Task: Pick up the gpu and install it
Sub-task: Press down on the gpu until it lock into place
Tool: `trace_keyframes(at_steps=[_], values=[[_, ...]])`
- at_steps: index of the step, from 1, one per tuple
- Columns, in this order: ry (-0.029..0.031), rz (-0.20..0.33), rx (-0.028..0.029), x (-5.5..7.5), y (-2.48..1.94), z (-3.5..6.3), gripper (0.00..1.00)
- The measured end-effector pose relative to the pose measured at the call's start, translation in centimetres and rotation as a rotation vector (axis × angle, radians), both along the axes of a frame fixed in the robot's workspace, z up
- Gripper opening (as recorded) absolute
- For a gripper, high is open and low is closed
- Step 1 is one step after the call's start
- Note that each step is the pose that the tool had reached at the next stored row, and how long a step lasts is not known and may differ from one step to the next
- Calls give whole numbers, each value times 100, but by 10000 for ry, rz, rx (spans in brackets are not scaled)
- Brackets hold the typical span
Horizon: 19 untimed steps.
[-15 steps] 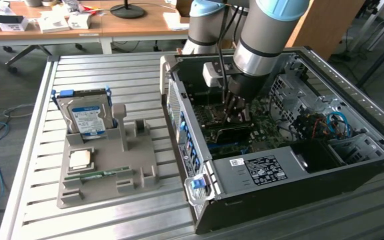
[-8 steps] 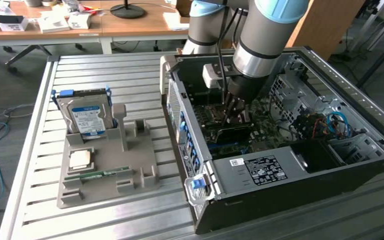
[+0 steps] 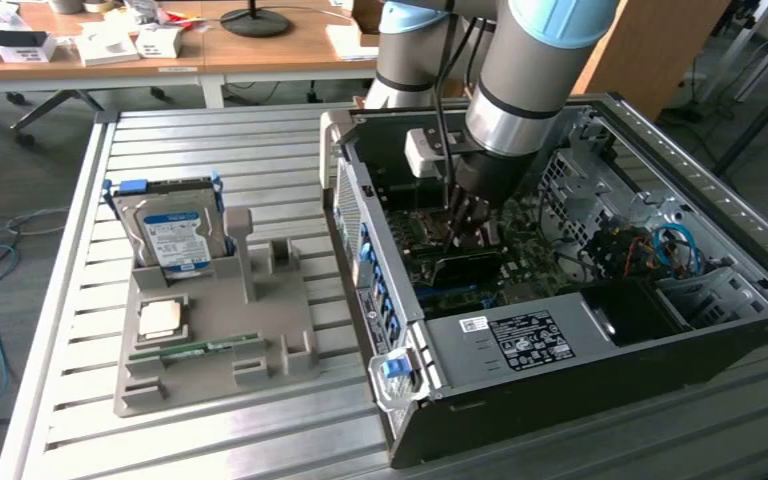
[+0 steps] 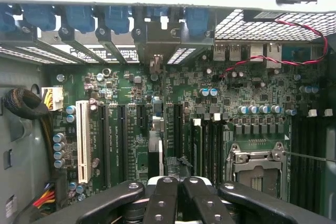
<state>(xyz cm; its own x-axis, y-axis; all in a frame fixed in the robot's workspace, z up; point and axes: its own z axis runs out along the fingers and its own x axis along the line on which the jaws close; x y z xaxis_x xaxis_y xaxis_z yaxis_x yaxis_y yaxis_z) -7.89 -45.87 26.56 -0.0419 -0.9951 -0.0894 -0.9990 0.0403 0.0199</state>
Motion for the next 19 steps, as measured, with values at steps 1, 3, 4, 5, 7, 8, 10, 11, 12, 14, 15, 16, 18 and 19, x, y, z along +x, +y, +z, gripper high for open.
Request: trace_keyframes(at_steps=[1, 3, 4, 5, 7, 8, 10, 11, 12, 14, 15, 16, 18, 19], values=[[1, 0, 0, 0, 0, 6, 11], [-1, 0, 3, 0, -1, 8, 11], [-1, 2, 3, 0, -2, 8, 11], [-2, 11, 3, 0, -2, 8, 11], [6, 61, -15, 0, -3, 9, 11], [17, 87, -42, 0, -4, 9, 11], [37, 140, -96, 0, -5, 8, 11], [46, 179, -112, 0, -6, 9, 11], [56, 210, -121, 0, -5, 9, 11], [69, 249, -132, 0, -5, 7, 11], [69, 263, -131, 0, -5, 3, 11], [69, 279, -132, 0, -5, -1, 11], [70, 297, -135, 2, -5, -2, 11], [70, 297, -133, 2, -6, -3, 11]])
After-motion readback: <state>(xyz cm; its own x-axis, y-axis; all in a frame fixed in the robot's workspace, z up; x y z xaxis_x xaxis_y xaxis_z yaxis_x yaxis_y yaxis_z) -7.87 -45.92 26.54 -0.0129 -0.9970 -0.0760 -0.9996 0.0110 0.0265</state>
